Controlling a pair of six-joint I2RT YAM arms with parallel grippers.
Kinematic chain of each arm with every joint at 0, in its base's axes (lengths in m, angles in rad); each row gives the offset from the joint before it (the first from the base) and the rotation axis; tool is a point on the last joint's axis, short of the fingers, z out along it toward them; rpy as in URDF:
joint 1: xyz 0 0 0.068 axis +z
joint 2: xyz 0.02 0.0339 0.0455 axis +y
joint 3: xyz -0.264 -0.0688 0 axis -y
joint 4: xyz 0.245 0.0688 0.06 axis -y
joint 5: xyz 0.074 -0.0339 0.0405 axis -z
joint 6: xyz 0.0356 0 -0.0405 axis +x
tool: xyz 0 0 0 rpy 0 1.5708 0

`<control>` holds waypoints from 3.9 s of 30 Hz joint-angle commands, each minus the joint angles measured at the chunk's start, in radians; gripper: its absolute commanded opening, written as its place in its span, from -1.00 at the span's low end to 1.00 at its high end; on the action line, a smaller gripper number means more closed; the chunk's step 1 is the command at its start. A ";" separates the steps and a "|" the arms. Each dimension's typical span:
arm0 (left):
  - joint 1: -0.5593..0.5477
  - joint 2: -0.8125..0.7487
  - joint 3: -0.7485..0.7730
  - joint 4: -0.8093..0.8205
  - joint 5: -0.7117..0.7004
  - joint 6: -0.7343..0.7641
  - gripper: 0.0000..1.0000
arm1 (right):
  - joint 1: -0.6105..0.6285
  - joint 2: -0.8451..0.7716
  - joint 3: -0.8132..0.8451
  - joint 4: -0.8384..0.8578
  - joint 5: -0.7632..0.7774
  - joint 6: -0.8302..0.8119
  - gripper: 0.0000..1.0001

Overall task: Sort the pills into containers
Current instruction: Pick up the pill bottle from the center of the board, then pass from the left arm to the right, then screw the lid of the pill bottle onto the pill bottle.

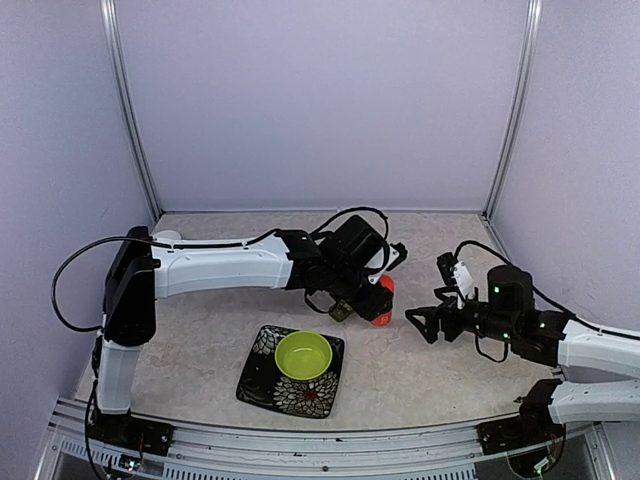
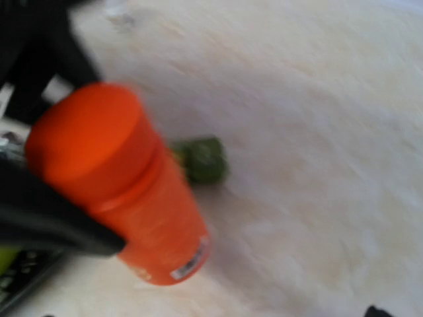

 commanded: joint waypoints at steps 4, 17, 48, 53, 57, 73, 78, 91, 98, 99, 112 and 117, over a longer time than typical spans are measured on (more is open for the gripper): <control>0.006 -0.160 -0.035 0.021 0.095 0.069 -0.05 | -0.012 -0.087 -0.152 0.375 -0.223 -0.053 0.99; -0.009 -0.285 -0.100 0.023 0.271 0.068 -0.04 | -0.012 0.066 -0.204 0.719 -0.391 -0.120 0.87; -0.026 -0.336 -0.156 0.090 0.283 0.044 0.49 | -0.011 0.355 -0.006 0.805 -0.664 -0.109 -0.45; -0.025 -0.377 -0.202 0.108 0.244 0.019 0.97 | -0.012 0.287 0.005 0.710 -0.595 -0.139 -0.48; -0.006 -0.418 -0.218 0.099 0.213 -0.042 0.98 | -0.011 0.211 0.014 0.584 -0.503 -0.179 -0.48; 0.083 -0.300 0.118 -0.172 0.292 -0.201 0.89 | 0.099 0.112 0.138 0.196 -0.102 -0.325 -0.50; 0.083 -0.245 0.185 -0.226 0.292 -0.202 0.82 | 0.143 0.122 0.159 0.180 -0.035 -0.334 -0.51; 0.085 -0.204 0.196 -0.239 0.322 -0.204 0.59 | 0.178 0.151 0.180 0.160 0.019 -0.349 -0.55; 0.089 -0.195 0.190 -0.225 0.370 -0.203 0.52 | 0.182 0.152 0.178 0.164 0.013 -0.351 -0.56; 0.090 -0.193 0.191 -0.223 0.378 -0.203 0.51 | 0.183 0.152 0.179 0.164 0.014 -0.351 -0.57; 0.093 -0.188 0.178 -0.206 0.414 -0.193 0.21 | 0.187 0.167 0.178 0.166 0.002 -0.345 -0.58; 0.092 -0.213 0.120 -0.167 0.455 -0.137 0.05 | 0.186 0.164 0.189 0.148 -0.045 -0.313 -0.60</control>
